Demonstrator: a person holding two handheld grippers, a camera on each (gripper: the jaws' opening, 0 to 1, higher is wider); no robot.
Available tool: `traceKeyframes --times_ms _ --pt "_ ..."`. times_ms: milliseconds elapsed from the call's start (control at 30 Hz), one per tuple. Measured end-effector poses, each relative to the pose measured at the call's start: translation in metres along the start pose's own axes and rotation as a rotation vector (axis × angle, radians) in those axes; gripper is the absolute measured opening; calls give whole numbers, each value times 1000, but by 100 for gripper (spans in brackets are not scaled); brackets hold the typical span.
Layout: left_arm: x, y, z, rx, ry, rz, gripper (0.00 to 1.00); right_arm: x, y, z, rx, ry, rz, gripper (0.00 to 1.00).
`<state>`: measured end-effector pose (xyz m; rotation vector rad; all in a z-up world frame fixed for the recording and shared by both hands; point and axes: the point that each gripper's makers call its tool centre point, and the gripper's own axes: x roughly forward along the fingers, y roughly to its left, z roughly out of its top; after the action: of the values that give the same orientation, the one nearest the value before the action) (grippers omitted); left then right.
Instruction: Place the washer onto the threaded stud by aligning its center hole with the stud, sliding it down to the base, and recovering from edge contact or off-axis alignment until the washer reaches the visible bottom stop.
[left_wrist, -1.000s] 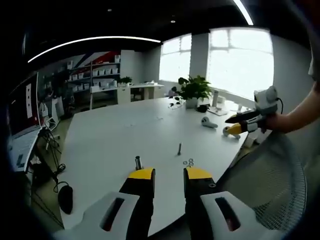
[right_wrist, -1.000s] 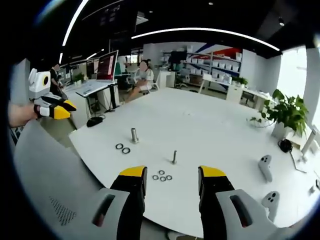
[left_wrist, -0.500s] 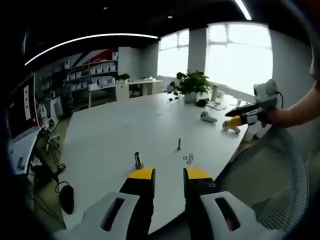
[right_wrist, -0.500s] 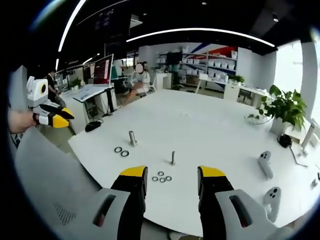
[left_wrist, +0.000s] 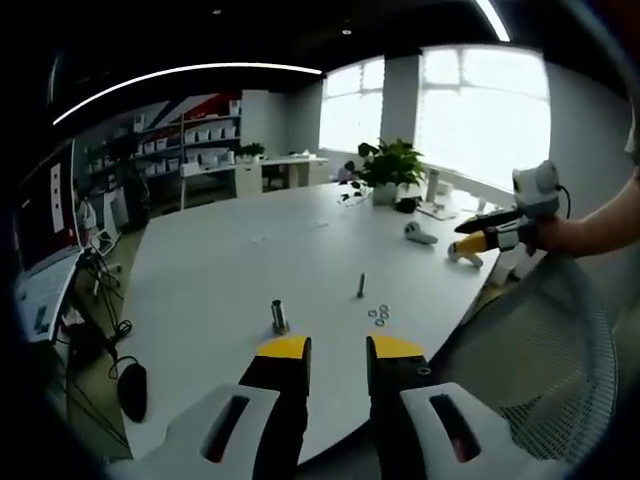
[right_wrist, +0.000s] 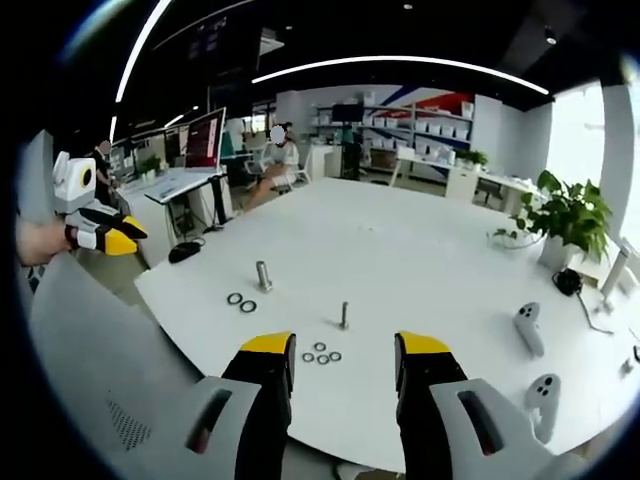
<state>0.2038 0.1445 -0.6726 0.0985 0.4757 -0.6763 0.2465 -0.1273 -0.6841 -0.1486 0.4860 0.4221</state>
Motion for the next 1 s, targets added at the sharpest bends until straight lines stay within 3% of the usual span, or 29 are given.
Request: traceKeyframes --times_ms 200,500,700,833,1000 --pt "0 -1 -1 0 6 -8 20 -3 -8 3 43 -18 -27 42" --pt "0 -3 2 9 0 -19 20 -6 1 15 45 -31 -15 41" --pt "-3 1 3 5 3 -4 22 1 5 4 4 22 -20 41" --pt "-6 4 12 -49 -41 -3 26 0 3 2 18 17 -20 41" --pt "-6 0 9 -49 -26 -6 28 -2 3 2 21 10 -24 41"
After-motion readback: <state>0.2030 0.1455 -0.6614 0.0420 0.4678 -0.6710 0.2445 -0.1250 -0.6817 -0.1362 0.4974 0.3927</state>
